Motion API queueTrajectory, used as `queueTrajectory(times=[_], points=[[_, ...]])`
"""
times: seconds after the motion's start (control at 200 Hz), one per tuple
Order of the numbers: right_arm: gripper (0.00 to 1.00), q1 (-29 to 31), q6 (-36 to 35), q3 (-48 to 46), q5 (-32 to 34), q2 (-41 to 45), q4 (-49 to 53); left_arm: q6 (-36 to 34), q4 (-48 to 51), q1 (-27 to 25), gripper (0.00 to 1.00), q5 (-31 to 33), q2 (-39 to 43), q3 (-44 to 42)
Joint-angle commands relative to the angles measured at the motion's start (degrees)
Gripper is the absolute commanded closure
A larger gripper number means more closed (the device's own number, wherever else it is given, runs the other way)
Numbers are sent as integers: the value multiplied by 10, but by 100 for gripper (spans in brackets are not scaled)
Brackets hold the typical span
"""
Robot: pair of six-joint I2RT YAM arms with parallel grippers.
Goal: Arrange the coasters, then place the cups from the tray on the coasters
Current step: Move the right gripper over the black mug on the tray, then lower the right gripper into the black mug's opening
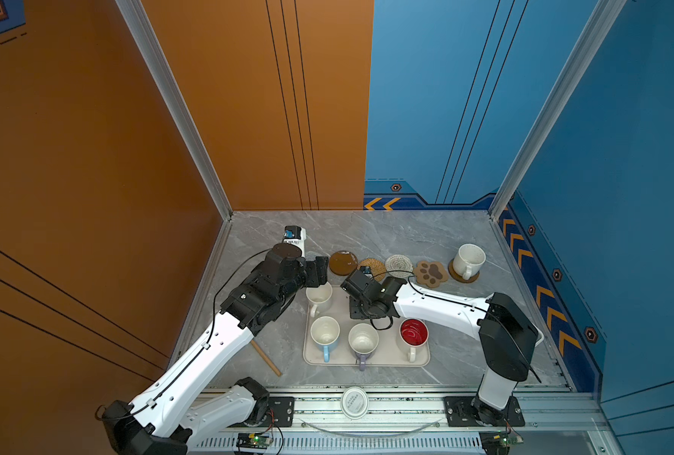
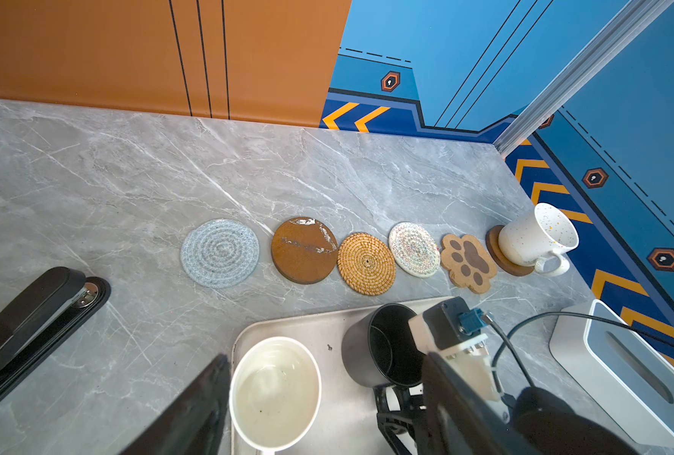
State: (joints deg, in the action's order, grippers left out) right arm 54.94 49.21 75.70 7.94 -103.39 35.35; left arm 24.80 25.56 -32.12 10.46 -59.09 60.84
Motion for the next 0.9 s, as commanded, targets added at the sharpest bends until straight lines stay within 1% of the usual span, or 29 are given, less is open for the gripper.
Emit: queueTrajectory(times=[0.0, 0.23, 0.611, 0.891], points=[[62, -6, 10, 12, 33, -14, 31, -10, 16, 7, 22, -5, 1, -5], [66, -14, 14, 17, 48, -26, 41, -10, 16, 11, 22, -4, 5, -7], [68, -26, 9, 15, 70, -17, 45, -9, 17, 17, 22, -7, 7, -10], [70, -29, 0, 27, 70, -22, 45, -7, 17, 18, 22, -8, 6, -8]])
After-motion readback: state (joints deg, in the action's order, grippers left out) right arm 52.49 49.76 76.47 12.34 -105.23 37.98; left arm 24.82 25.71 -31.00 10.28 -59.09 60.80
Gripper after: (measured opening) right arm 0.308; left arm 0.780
